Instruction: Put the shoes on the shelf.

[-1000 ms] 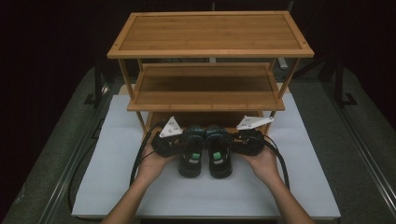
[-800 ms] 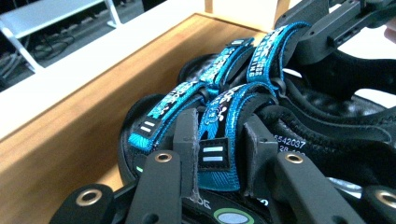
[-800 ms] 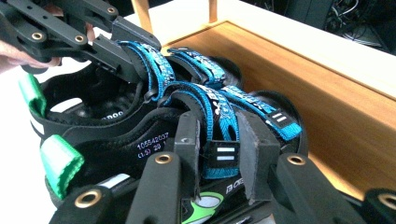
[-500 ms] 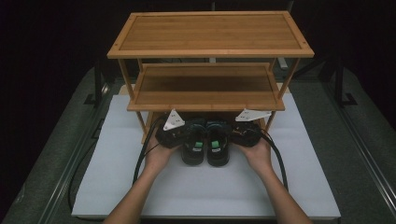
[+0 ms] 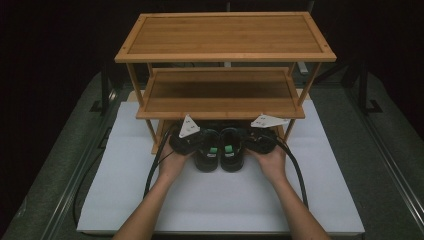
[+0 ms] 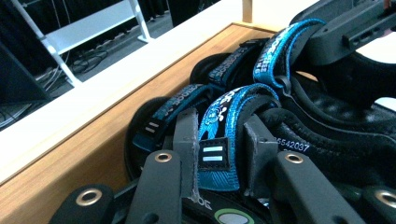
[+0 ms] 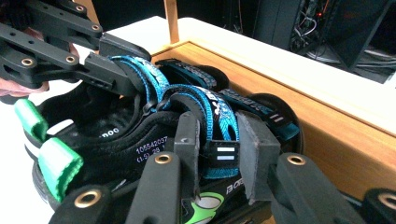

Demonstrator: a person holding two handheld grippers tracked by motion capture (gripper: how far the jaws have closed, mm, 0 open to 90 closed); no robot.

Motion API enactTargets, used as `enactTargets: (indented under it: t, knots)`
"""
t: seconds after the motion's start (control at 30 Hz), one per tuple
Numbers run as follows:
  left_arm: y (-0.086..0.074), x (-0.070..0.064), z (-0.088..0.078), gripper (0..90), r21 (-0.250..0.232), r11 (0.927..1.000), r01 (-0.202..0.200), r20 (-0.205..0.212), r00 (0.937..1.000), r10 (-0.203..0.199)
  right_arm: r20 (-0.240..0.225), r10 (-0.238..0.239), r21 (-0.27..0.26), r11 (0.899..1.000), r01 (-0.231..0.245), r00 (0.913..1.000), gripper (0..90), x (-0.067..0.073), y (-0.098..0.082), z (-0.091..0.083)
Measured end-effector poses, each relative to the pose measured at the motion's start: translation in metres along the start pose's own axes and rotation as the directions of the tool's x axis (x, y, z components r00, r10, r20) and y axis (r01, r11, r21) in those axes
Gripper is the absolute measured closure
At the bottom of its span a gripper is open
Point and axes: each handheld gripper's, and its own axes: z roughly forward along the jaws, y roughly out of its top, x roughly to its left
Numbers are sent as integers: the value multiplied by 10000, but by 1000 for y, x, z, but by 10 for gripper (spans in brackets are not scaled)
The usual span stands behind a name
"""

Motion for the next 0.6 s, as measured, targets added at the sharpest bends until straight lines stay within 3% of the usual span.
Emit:
enactTargets:
  t: [0.27, 0.43, 0.6]
  knots:
    - [0, -1, -2, 678, 310, 9988, -371, -104, 9992, 375, 142, -245, 232, 9994, 242, 9996, 656, 2, 0, -1]
    - [1, -2, -2, 604, 307, 9990, -320, -130, 9994, 324, 142, -177, 193, 9997, 175, 9997, 626, 2, 0, -1]
    - [1, -2, -2, 474, 368, 9991, -211, -171, 9996, 217, 175, 10, 123, 9999, -12, 9998, 513, 2, 0, -2]
